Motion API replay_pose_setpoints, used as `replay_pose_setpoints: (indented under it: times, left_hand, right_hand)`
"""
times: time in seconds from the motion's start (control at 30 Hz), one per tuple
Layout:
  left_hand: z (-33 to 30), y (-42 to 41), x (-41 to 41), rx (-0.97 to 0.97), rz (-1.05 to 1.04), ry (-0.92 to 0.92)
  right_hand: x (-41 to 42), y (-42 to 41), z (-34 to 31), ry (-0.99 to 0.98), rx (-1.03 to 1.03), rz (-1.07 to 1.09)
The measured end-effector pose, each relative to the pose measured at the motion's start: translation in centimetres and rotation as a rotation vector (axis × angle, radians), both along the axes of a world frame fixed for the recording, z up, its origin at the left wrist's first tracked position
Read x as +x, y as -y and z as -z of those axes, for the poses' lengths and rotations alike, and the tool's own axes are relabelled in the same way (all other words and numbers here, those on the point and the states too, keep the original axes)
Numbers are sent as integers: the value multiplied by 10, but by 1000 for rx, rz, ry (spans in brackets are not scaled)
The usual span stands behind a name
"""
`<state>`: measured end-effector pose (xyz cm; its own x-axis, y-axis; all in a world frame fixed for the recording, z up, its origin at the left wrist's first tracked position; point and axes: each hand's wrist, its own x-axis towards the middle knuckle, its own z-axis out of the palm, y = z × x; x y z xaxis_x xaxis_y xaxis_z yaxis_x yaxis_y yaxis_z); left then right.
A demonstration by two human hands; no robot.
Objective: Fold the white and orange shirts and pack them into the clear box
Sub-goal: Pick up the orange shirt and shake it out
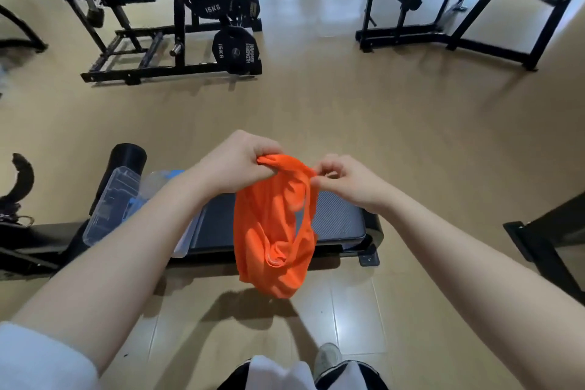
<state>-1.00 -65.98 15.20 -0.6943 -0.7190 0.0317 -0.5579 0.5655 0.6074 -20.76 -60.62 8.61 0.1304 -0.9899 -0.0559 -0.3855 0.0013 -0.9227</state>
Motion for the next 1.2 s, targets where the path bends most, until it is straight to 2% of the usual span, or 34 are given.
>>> replay_pose_setpoints:
  times: [0.1,0.2,0.27,0.33,0.47,0.53,0.6,0.67,0.73,0.83,0.9,0.93,1.07,1.13,1.2]
  left_hand:
    - [11,-6,22,-53,-211,-70]
    - [28,-9,42,63,-210,-51]
    - [36,-9,54,157,-258,-107]
    - [43,-8,63,171,-338,-191]
    - [60,-5,71,158,-464,-318]
    - [67,-8,68,230,-468,-381]
    - [69,-16,65,312,-363,-425]
    - [71,-29,65,401,-212,-430]
    - [76,-43,65,442,-151,-376]
    - [86,-60,67,396,-228,-310]
    - [90,-67,68,482,-299,-368]
    - [91,-69,69,537,-316,-398]
    - [93,-76,72,589,-285,-443]
    - [95,-79,73,583,-291,-478]
    - [97,-83,74,572,-284,-471]
  right_hand:
    - [10,-3,-6,95,-21,117]
    - [25,-6,-10,247,79,39]
    - [32,-6,-10,240,75,81]
    - [32,-6,-9,224,74,152]
    - [42,-15,-12,465,242,178]
    - [55,-19,-16,539,289,134]
    - [67,-20,-19,560,281,124]
    - [76,-19,-21,479,242,95]
    - [82,-21,-21,293,209,23]
    - [89,-26,-16,-178,96,-108]
    - [94,-30,-6,-488,-60,-96]
    - [97,-32,-2,-572,-141,-47]
    - [99,-37,11,-497,-244,104]
    - [100,-39,16,-465,-197,135]
    - [101,-43,18,-348,-103,142]
